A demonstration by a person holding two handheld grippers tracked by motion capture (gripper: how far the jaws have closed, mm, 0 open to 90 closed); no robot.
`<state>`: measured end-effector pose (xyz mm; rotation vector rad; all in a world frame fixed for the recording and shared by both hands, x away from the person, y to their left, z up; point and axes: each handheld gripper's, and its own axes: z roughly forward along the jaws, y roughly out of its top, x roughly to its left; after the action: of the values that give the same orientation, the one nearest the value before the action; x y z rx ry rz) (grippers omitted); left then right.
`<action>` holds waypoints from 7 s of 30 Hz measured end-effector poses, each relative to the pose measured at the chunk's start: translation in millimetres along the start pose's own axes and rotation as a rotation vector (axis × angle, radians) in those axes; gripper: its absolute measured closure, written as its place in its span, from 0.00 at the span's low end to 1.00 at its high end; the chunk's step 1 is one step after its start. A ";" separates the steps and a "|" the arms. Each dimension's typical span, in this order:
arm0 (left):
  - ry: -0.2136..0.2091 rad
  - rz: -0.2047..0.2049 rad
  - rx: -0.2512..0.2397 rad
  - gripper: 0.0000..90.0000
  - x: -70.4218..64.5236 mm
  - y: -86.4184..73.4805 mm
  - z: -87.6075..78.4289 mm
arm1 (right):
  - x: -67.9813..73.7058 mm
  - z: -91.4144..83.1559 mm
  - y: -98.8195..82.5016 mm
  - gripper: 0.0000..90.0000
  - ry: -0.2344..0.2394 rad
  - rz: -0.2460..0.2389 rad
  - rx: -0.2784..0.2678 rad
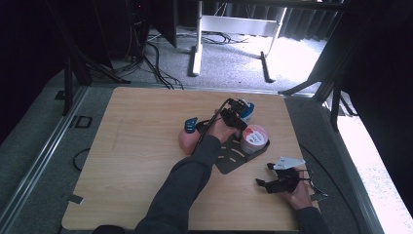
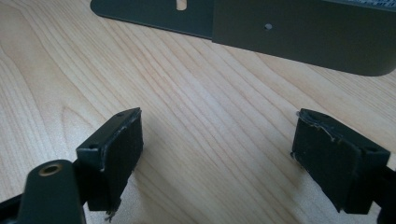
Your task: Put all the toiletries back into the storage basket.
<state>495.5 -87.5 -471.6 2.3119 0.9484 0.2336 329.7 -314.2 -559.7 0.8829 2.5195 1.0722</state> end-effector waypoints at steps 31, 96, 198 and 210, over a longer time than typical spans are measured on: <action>0.002 0.083 0.024 0.58 3.8 -43.1 -57.3 | -0.1 0.2 0.1 0.18 0.002 0.000 0.000; 0.106 0.020 -0.063 0.77 85.1 -84.5 -149.4 | -0.1 0.1 0.1 0.18 0.002 0.000 0.001; 0.134 0.056 0.016 0.59 88.5 -103.8 -133.9 | -0.1 0.1 0.1 0.18 0.002 -0.001 0.001; 0.136 0.006 -0.036 0.59 86.0 -93.4 -153.3 | -0.2 0.1 0.1 0.18 0.002 -0.001 0.001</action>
<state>446.4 96.2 -412.9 2.2899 0.9952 0.4113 329.9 -314.2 -559.7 0.8813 2.5217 1.0724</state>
